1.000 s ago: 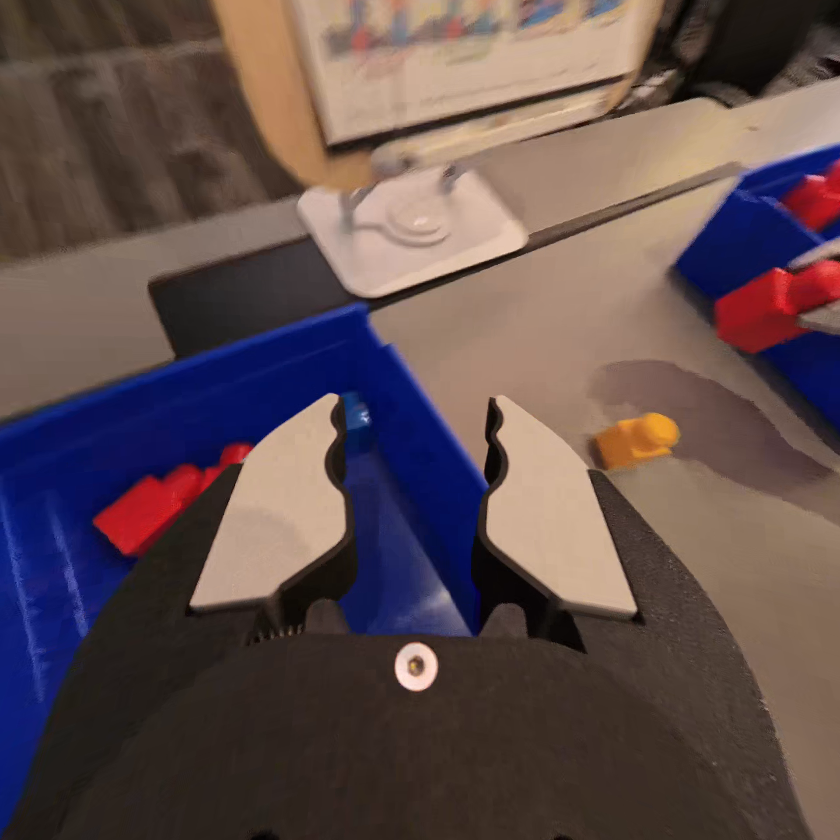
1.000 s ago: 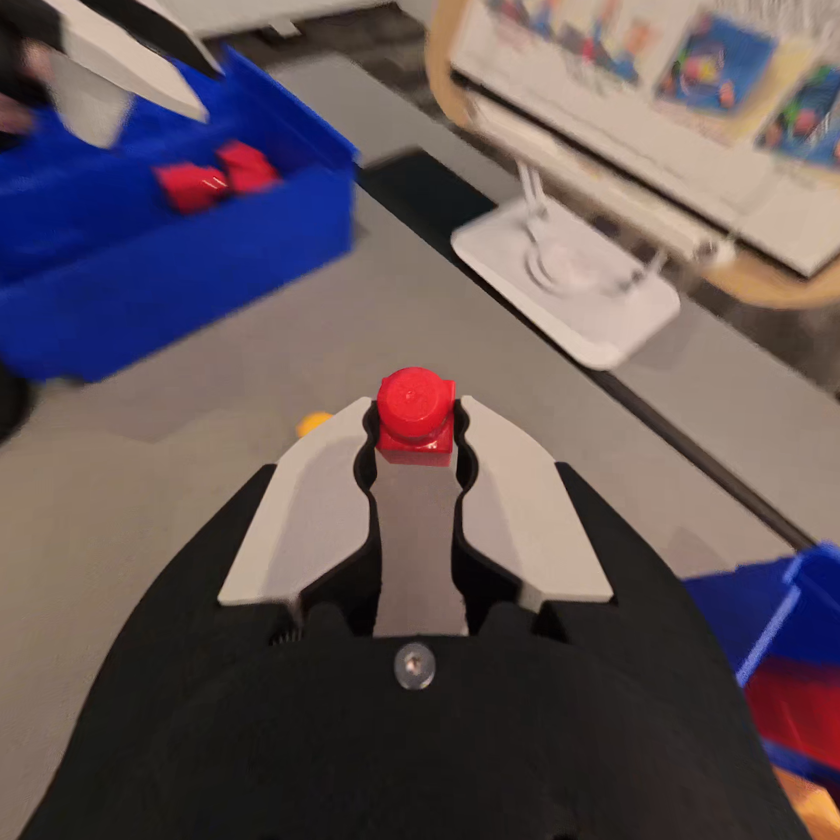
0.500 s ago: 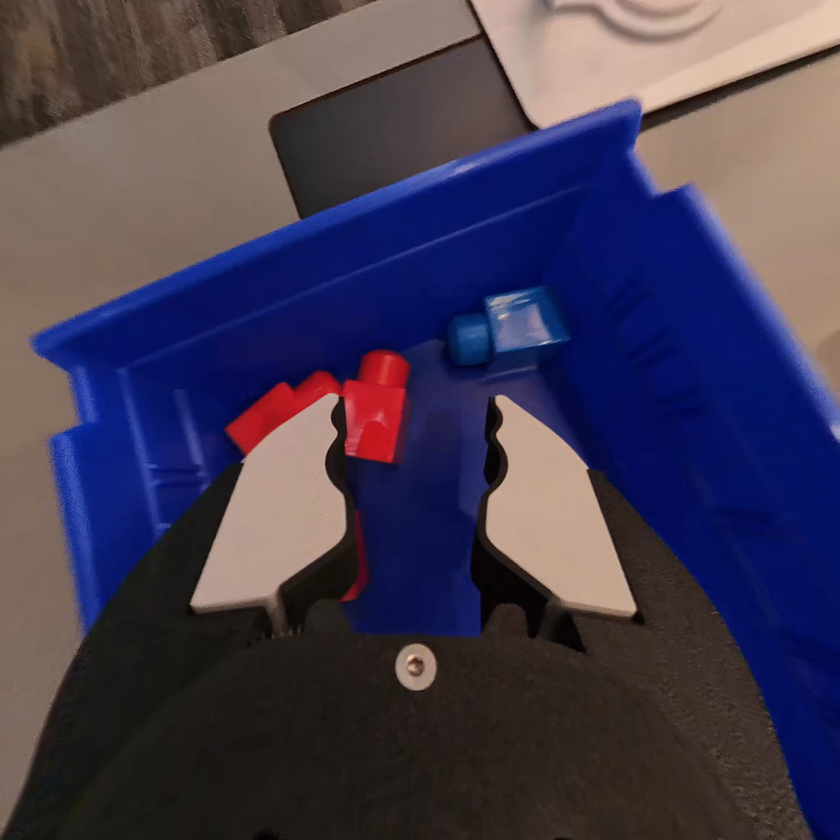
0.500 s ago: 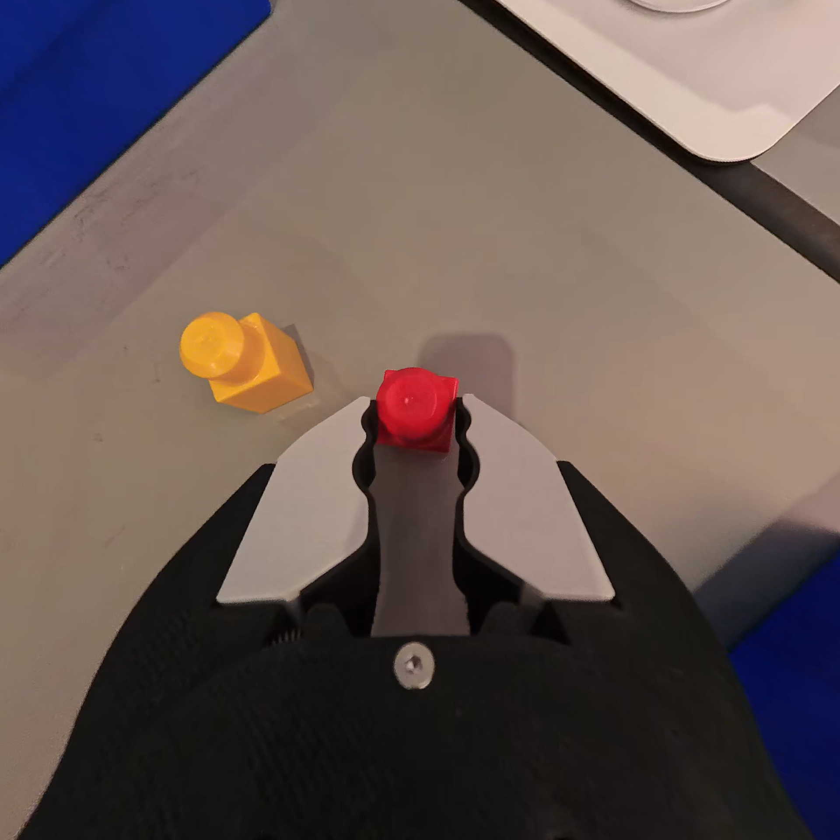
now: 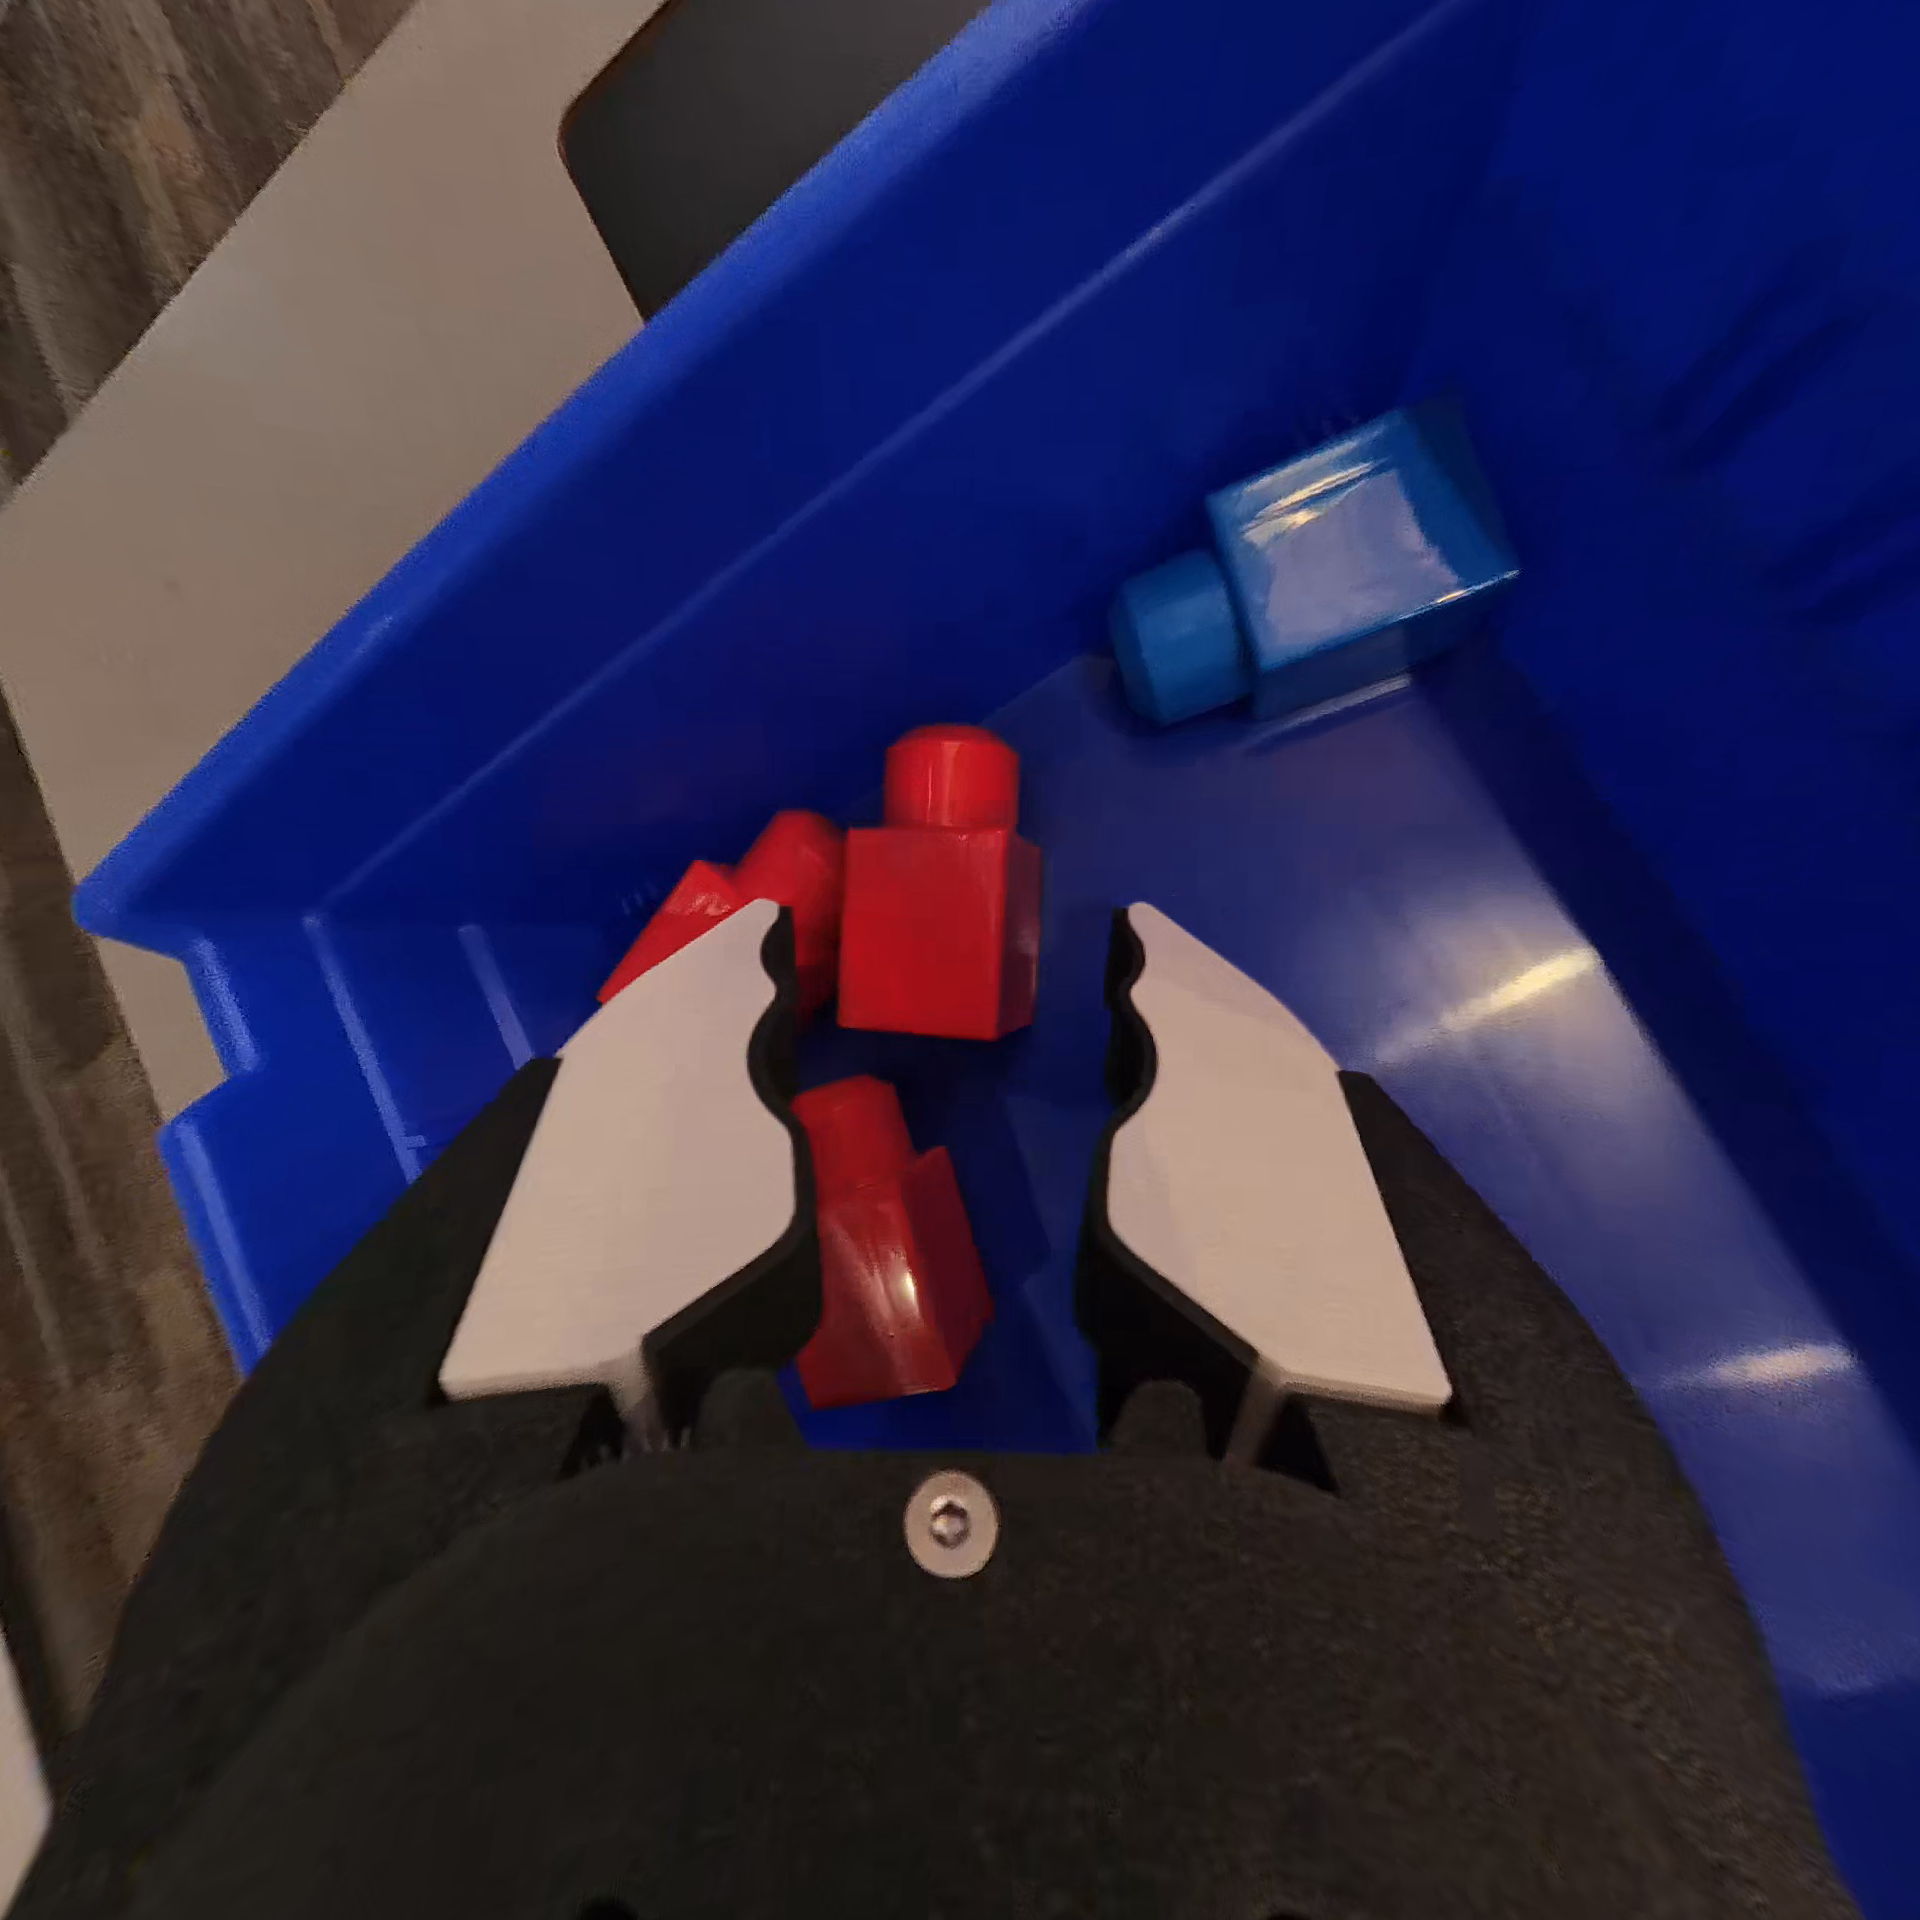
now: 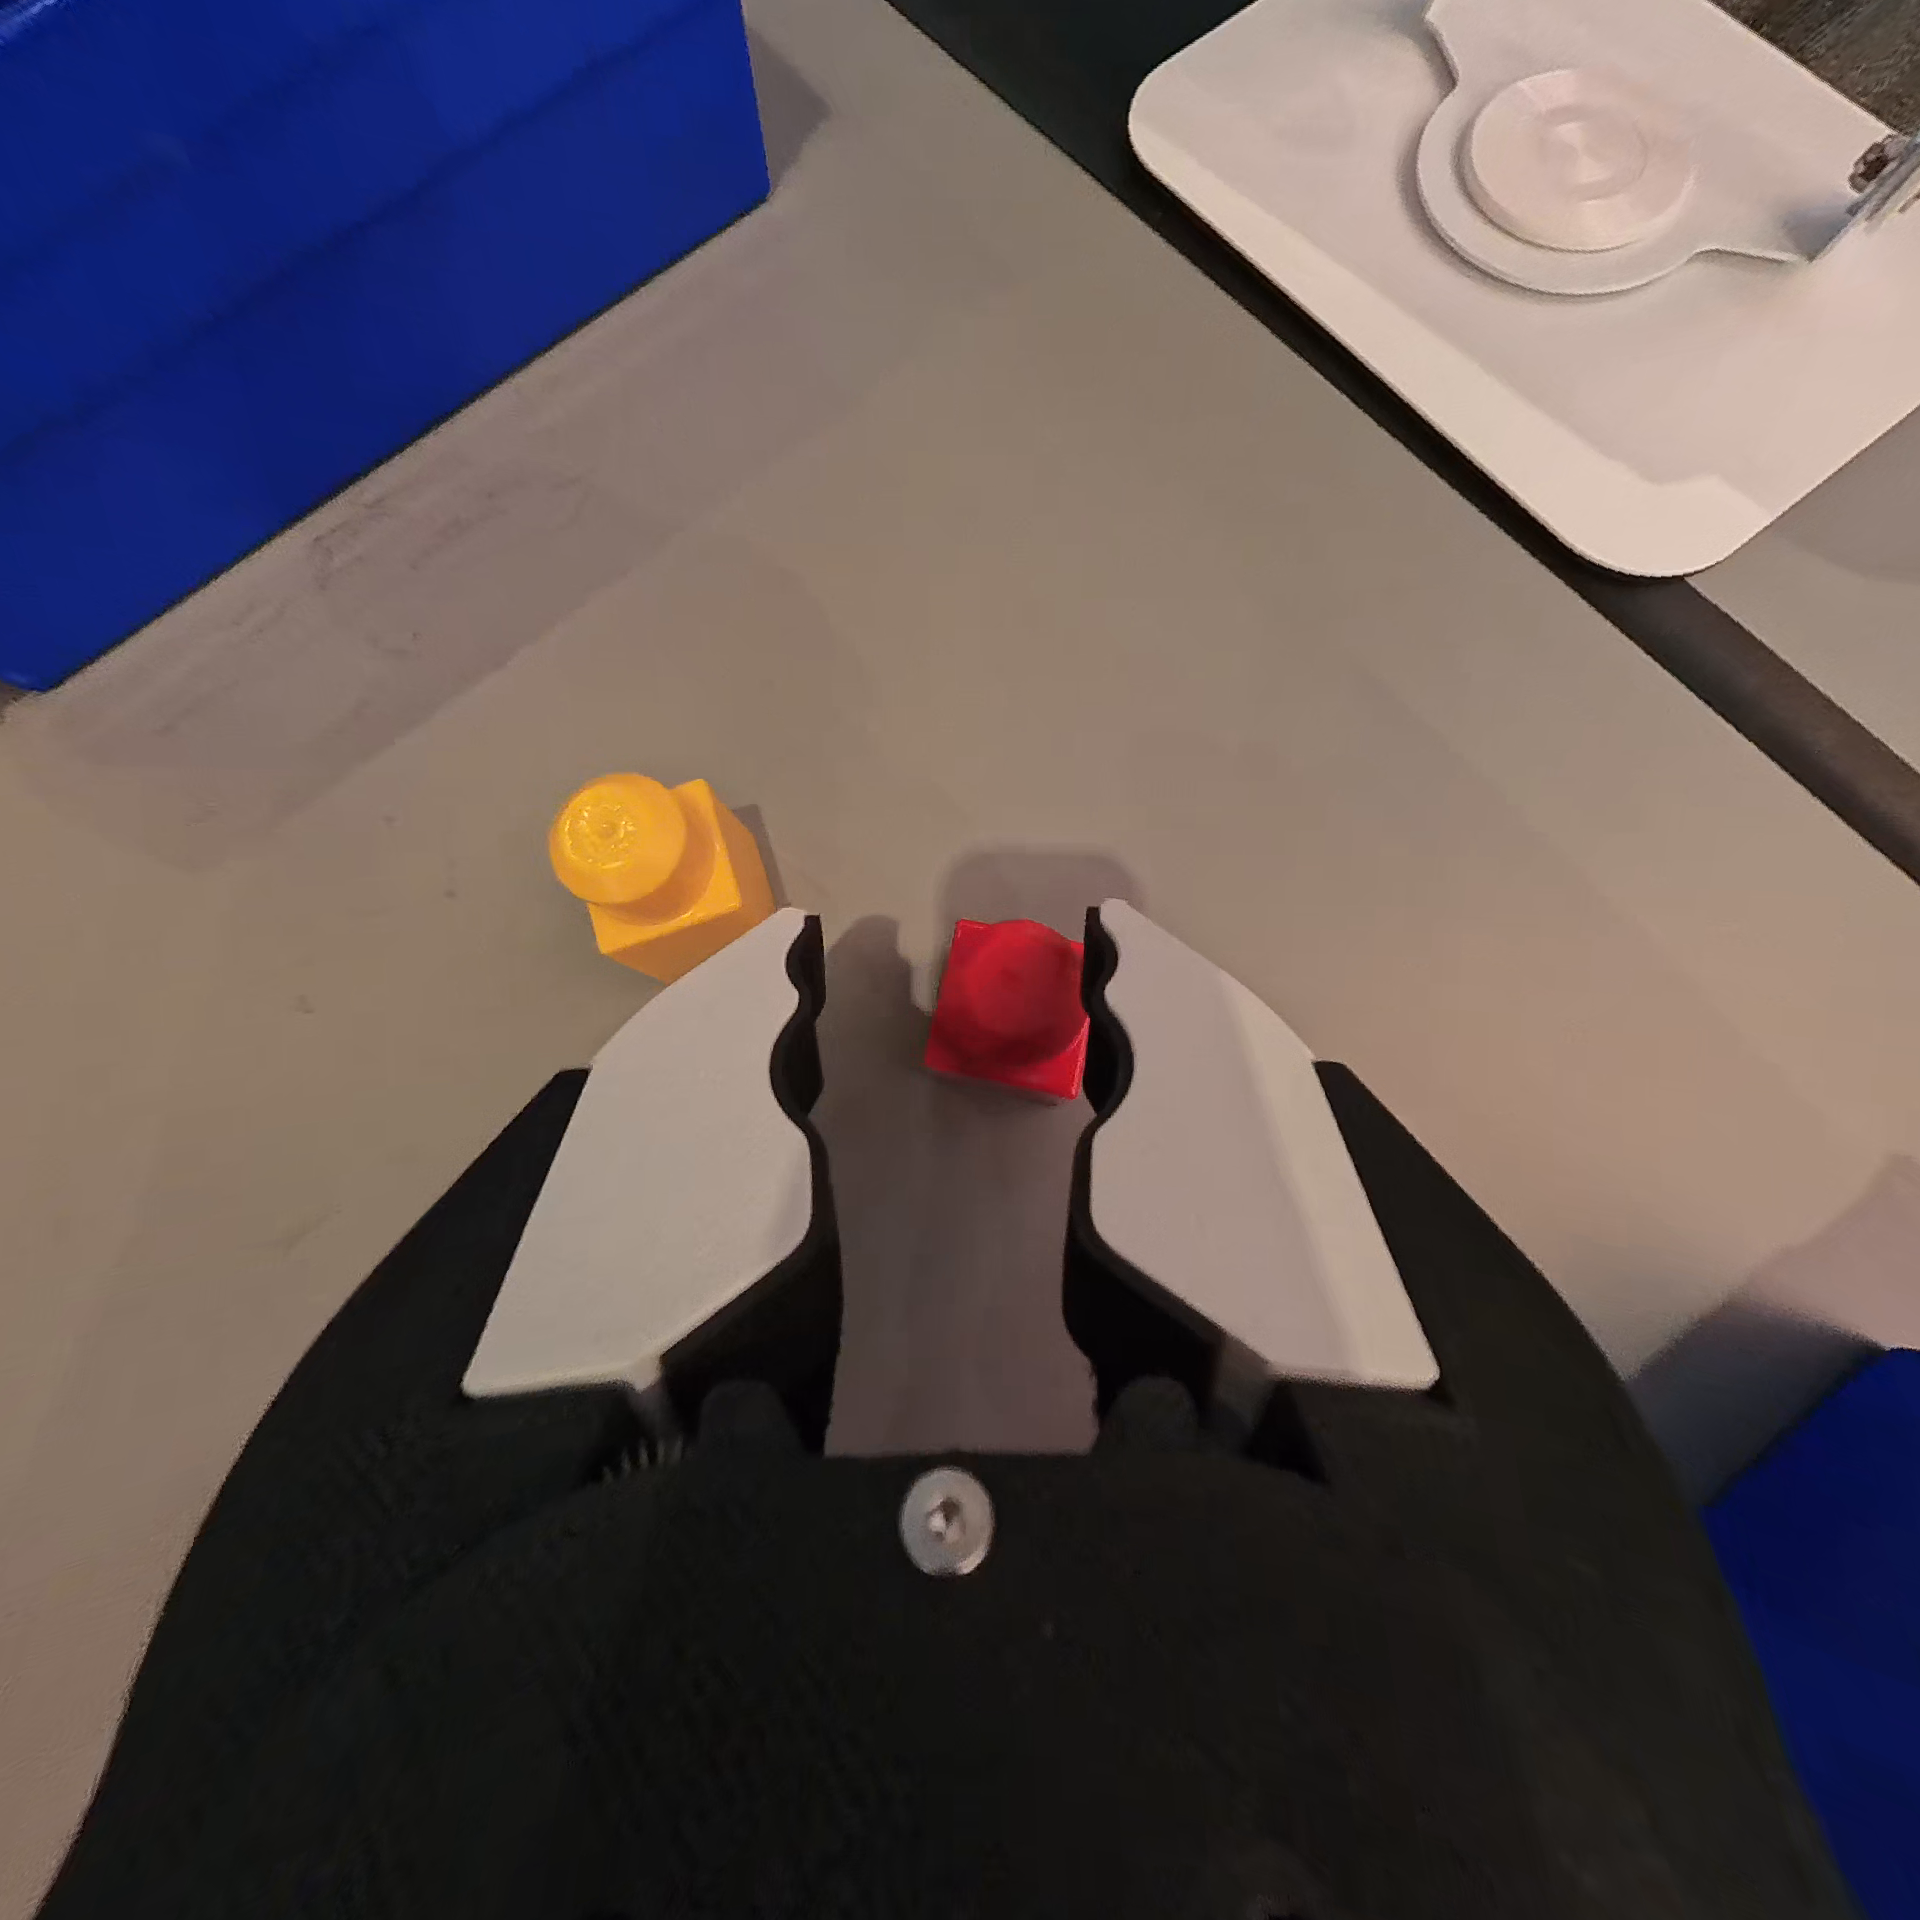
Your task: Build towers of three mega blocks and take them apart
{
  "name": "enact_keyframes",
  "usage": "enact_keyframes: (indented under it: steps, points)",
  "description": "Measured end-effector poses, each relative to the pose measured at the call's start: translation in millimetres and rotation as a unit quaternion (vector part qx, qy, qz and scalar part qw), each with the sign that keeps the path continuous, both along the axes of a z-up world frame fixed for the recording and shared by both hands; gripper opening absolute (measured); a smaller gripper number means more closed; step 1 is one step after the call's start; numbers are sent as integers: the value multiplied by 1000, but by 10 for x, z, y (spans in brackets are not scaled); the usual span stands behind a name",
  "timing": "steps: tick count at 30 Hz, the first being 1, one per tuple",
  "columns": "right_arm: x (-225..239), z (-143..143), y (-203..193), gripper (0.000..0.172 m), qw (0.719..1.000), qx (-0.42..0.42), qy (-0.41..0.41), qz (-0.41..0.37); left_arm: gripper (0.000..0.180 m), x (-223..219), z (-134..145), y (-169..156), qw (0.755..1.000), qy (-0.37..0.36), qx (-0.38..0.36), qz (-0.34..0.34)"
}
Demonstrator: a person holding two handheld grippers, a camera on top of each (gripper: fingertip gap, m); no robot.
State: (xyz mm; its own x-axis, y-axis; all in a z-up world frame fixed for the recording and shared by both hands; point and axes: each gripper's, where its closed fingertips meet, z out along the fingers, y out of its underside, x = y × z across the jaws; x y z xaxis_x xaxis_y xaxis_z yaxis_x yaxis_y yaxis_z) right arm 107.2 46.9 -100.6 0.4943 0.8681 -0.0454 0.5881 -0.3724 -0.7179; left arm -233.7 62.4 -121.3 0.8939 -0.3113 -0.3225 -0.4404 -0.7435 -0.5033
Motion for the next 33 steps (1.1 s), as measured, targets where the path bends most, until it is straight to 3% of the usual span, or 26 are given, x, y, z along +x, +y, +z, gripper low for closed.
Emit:
enact_keyframes:
  steps: [8, 10, 15, 17, 21, 23, 26, 28, 30, 33]
  points:
    - [-16, -33, -36, 49, 1000, 12, -21, 19, 46, 2, -175, -42, 999, -6, -40, 2]
    - [-17, -20, -40, 48, 1000, 12, -18, 20, 39, 76, -194, -106, 998, -33, -56, -8]
    - [-27, 31, -39, 48, 1000, 16, -9, 21, 41, 150, -214, -183, 993, -74, -86, 6]
    - [-33, 41, -48, 48, 1000, 16, -7, 24, 48, 142, -222, -143, 994, -71, -81, 17]
    - [-35, 83, -44, 48, 999, 28, -6, 25, 37, 80, -170, -160, 996, -42, -77, 25]
    - [-56, 179, -44, 47, 999, 38, 11, 25, 37, 81, 58, -124, 996, -68, -35, 39]
    - [-135, 526, -98, 46, 994, 71, 78, 39, 37, 488, 701, -147, 979, -198, 46, -12]
    - [-229, 941, -257, 46, 979, 89, 170, 72, 36, 1030, 1260, -281, 940, -311, 96, -106]
    - [-284, 1418, -537, 46, 947, 83, 283, 125, 36, 1614, 1743, -540, 885, -392, 127, -217]
    - [-219, 1939, -955, 48, 897, 55, 389, 201, 36, 2336, 2099, -948, 819, -443, 132, -341]
